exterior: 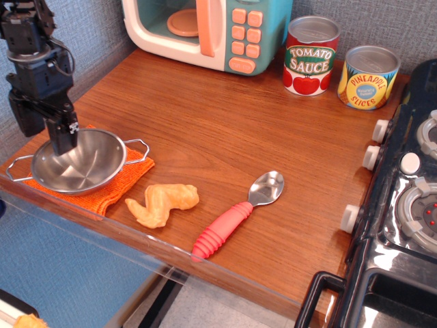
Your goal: Move bowl to just below canned foods
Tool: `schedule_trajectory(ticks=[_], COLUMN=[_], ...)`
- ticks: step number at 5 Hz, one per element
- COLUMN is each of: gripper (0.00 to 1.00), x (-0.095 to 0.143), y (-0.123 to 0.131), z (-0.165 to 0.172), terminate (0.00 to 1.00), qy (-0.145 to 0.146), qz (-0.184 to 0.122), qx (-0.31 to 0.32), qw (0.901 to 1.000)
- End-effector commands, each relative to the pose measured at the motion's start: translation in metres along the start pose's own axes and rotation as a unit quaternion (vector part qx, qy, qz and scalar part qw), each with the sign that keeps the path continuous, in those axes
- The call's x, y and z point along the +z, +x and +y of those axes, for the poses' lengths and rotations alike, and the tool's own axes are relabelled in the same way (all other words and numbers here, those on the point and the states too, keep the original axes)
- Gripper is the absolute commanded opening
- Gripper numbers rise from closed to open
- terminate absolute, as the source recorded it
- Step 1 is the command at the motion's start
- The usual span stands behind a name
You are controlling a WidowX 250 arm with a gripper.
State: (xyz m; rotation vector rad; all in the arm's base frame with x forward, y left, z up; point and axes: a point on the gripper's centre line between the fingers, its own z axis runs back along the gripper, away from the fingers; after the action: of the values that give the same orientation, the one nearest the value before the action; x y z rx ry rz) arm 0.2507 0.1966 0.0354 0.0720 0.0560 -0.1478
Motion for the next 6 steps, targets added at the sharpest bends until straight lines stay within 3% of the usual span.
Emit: schedule_trajectory(ticks=[1,3,4,5,6], gripper=[0.0,0.0,0.0,0.0,0.0], x=[0.008,0.005,0.025,0.068,0.102], y=[0.004,0.005,0.007,0.015,0.039], z=[-0.004,-0.012,-0.02,-0.035,-0.061], terminate=[0.0,0.0,0.0,0.0,0.0], qy=[0.018,0.022,0.027,0.01,-0.024], qz=[-0.012,-0.01,-0.032,-0.082,-0.114], qx=[-0.004,-0.004,0.003,0.031,0.071], qw=[0.9998,0.9997,0.9991,0.9961,0.9906])
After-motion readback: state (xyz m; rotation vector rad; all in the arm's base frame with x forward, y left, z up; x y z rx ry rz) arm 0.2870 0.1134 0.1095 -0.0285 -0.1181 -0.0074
